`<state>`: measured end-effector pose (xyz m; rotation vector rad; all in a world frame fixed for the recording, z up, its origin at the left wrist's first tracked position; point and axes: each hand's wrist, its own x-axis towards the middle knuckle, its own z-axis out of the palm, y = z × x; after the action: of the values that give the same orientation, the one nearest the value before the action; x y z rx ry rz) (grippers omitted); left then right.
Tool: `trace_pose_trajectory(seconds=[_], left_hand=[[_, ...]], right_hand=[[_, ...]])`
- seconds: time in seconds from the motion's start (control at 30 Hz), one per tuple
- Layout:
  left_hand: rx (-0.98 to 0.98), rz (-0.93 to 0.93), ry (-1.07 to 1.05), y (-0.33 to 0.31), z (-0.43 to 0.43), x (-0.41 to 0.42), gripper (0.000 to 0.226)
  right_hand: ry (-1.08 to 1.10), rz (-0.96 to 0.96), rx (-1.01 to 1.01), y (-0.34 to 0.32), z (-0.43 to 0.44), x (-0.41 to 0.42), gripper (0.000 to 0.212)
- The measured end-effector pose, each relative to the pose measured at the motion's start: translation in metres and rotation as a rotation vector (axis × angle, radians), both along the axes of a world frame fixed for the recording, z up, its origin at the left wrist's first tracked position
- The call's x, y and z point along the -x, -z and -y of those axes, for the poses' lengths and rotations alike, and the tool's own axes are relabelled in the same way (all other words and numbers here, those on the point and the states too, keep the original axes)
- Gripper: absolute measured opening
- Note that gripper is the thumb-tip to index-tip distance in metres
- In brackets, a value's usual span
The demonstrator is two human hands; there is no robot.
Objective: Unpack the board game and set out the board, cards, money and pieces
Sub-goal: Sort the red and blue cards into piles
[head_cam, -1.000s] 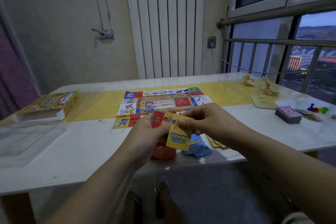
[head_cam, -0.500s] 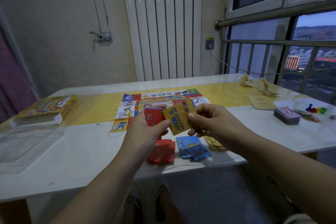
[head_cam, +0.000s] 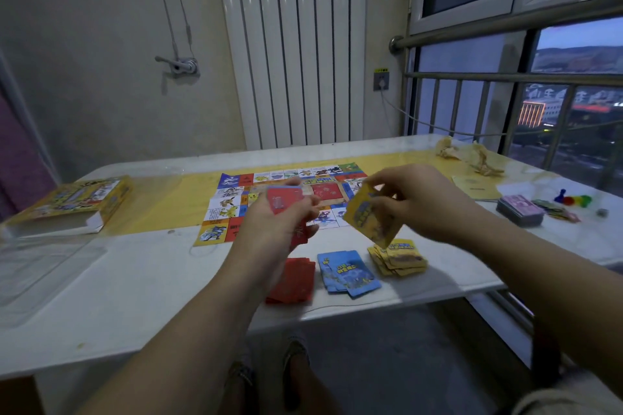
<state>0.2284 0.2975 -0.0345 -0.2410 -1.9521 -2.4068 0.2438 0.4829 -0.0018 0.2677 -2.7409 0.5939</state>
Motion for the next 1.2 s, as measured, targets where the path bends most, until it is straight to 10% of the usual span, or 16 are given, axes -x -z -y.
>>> trace_pose_trajectory(seconds=[0.17,0.37,0.73,0.97,1.2], left_hand=[[-0.490,0.385,0.197,0.002,0.010,0.004,0.047],[-0.324,0.353,0.241,0.013,0.009,0.000,0.035],[0.124,0.070,0.312,0.019,0.006,-0.009,0.036],[-0.121,0.117,0.150,0.016,0.035,-0.007,0.030],[-0.198,0.089,-0.030,0.018,0.070,-0.001,0.028]], right_hand=[[0.125,0.335,0.158,0.029,-0.029,0.019,0.039],[0.264,0.307,-0.091,0.052,-0.032,0.019,0.052],[-0.161,0.118,0.374,0.019,0.035,0.003,0.016],[-0.133,0.275,0.616,0.024,0.036,0.019,0.010],[-0.208,0.351,0.427,0.050,0.076,0.033,0.017]])
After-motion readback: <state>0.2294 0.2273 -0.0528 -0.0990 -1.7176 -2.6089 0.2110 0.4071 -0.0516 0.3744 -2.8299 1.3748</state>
